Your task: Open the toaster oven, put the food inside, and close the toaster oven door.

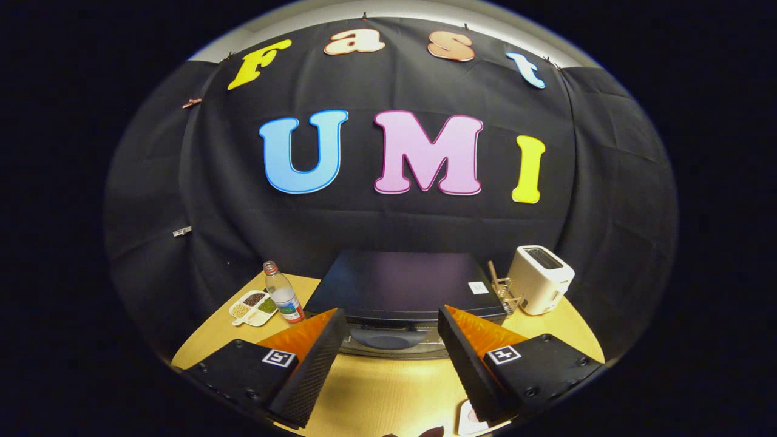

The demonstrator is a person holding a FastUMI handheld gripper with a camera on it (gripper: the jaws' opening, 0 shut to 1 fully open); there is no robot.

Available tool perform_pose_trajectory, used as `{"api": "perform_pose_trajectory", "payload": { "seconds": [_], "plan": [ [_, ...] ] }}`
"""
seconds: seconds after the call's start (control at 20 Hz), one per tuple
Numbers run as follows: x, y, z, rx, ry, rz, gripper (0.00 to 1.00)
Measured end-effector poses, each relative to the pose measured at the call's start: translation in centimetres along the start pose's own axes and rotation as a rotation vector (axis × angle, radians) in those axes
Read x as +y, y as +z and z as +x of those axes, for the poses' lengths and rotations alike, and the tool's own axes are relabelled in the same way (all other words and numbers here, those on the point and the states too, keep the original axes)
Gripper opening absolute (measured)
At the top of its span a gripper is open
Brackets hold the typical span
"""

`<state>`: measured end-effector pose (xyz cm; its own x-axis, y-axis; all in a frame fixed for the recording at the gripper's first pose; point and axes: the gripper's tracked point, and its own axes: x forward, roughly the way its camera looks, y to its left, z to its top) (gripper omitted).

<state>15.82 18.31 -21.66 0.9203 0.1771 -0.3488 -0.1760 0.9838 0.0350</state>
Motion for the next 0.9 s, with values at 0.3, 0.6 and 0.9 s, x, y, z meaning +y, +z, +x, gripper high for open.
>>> {"api": "perform_pose_trajectory", "payload": {
  "seconds": [0.3, 0.6, 0.9],
  "plan": [
    [-0.3, -5.9, 7.0, 0.115, -0.040, 0.007, 0.98],
    [-0.3, -7.8, 9.8, 0.161, -0.068, 0.046, 0.98],
    [-0.2, -8.8, 8.0, 0.152, -0.074, 0.036, 0.99]
  ]
}}
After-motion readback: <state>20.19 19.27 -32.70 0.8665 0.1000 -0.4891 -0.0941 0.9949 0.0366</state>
